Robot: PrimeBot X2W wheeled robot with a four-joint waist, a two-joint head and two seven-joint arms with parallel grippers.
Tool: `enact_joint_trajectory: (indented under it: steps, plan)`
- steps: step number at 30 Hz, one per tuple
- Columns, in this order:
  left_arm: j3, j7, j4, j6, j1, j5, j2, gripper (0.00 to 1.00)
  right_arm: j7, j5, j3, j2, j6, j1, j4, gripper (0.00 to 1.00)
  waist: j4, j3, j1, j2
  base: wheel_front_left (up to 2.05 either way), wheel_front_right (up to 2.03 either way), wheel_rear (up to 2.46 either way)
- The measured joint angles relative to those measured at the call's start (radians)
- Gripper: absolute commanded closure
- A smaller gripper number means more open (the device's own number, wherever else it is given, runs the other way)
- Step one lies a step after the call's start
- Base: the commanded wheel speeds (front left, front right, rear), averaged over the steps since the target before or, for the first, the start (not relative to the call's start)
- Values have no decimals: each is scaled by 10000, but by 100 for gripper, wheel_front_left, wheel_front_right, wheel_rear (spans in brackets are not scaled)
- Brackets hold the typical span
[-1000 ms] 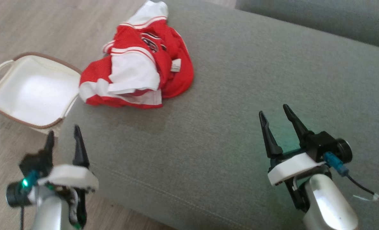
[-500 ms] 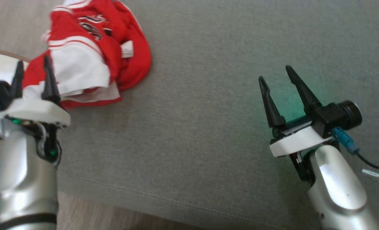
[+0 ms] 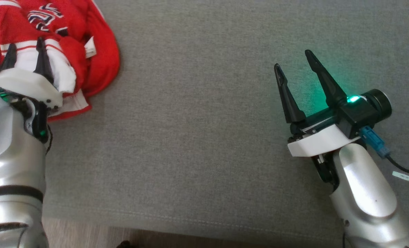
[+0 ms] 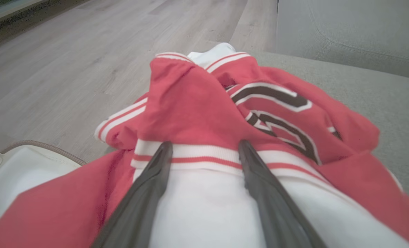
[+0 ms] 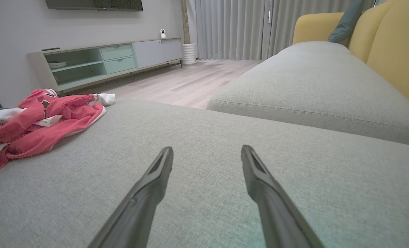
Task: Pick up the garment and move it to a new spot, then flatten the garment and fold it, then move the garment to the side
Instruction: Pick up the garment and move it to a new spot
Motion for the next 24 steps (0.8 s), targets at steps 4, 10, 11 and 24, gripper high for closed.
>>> enact_joint_trajectory:
  steps: [4,10,11,24]
  plan:
    - [-79,-2,665,6,-400,4,27,0,-2,0,-65,0,0,0,-56,0,-194,231,0,0,0,0,0]
    - [-79,77,1496,33,-944,-100,102,100,-12,0,-178,2,0,-56,-86,0,-375,430,-1,0,0,0,0]
    - [-81,77,1582,31,-1014,-119,105,100,-12,0,-178,4,0,-72,-86,0,-393,450,-1,0,0,0,0]
    - [-238,31,2259,29,-1444,-173,111,100,-13,4,-140,6,0,-193,10,0,-382,471,-1,0,0,0,0]
